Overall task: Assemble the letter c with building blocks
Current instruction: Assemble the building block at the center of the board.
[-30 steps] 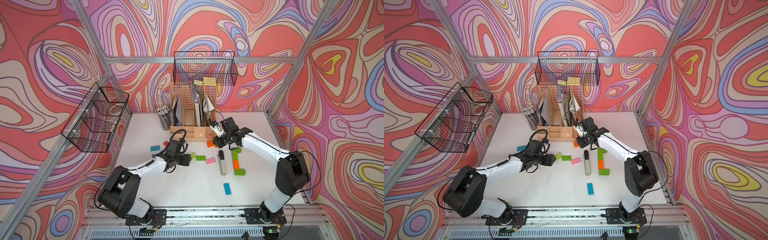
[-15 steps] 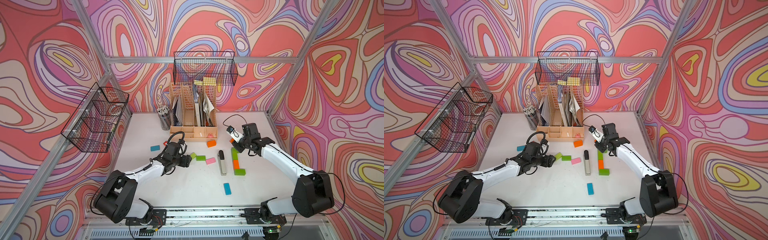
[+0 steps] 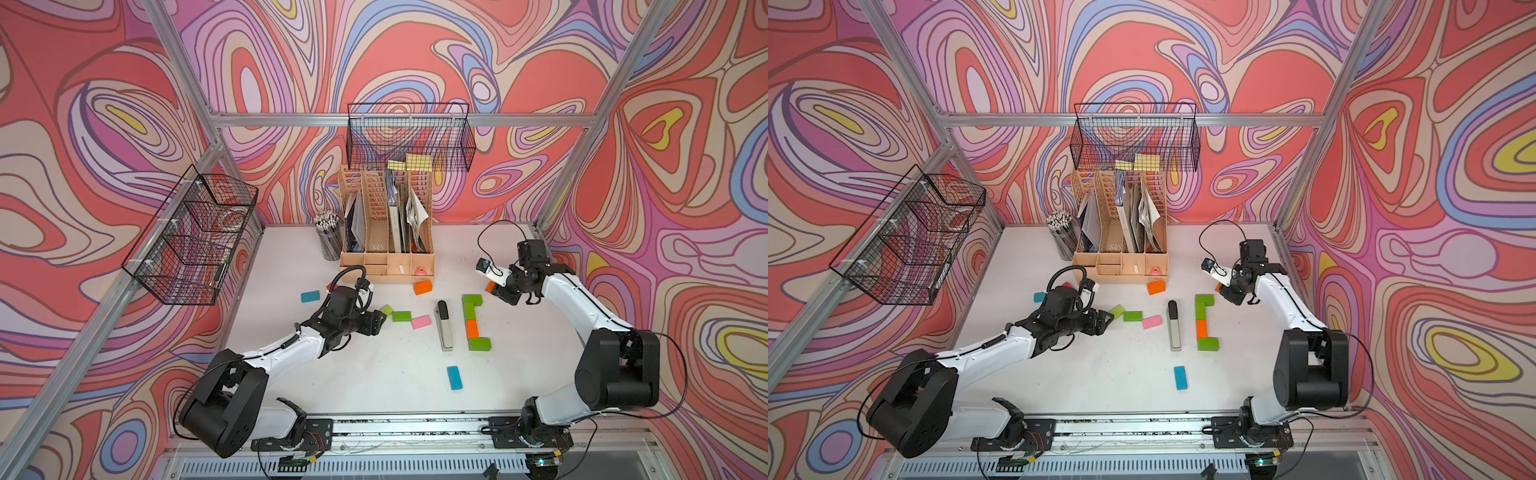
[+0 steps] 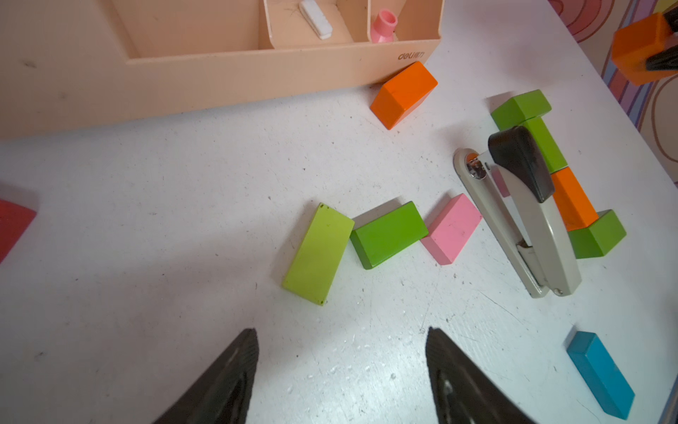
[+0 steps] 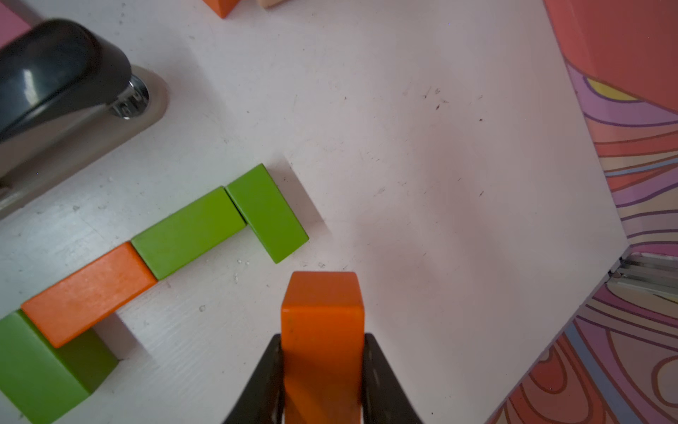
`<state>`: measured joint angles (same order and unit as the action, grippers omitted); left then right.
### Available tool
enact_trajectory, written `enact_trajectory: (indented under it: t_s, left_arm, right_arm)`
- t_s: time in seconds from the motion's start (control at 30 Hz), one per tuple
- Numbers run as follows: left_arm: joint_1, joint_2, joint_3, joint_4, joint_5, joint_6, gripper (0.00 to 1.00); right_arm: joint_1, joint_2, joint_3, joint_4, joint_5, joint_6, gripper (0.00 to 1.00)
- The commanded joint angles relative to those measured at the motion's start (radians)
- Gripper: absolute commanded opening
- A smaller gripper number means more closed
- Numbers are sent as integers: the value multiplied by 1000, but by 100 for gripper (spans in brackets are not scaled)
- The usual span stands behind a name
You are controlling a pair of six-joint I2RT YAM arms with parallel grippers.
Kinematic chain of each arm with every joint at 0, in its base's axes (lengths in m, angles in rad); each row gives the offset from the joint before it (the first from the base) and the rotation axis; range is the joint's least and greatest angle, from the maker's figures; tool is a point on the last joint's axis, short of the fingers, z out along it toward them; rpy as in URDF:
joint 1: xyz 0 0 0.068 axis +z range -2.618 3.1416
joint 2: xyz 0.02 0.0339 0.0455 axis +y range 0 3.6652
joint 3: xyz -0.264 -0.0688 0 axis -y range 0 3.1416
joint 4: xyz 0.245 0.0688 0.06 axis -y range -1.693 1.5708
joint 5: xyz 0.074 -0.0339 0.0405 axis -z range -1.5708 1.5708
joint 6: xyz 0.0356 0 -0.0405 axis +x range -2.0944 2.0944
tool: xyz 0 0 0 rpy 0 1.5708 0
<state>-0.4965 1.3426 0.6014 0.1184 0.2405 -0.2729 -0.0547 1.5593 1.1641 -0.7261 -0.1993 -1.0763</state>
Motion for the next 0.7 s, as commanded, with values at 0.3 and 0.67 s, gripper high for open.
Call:
enact_trajectory:
  t_s: [0.3,0.67]
  left_arm:
    - [3,-52,-21,23,-1,17,74]
    - [4,-39,-15,21,5,15,74]
  right_arm:
    - [-45,232,201,-208,8,-258,20]
    - [-47,312,181,-167,15,-278,18]
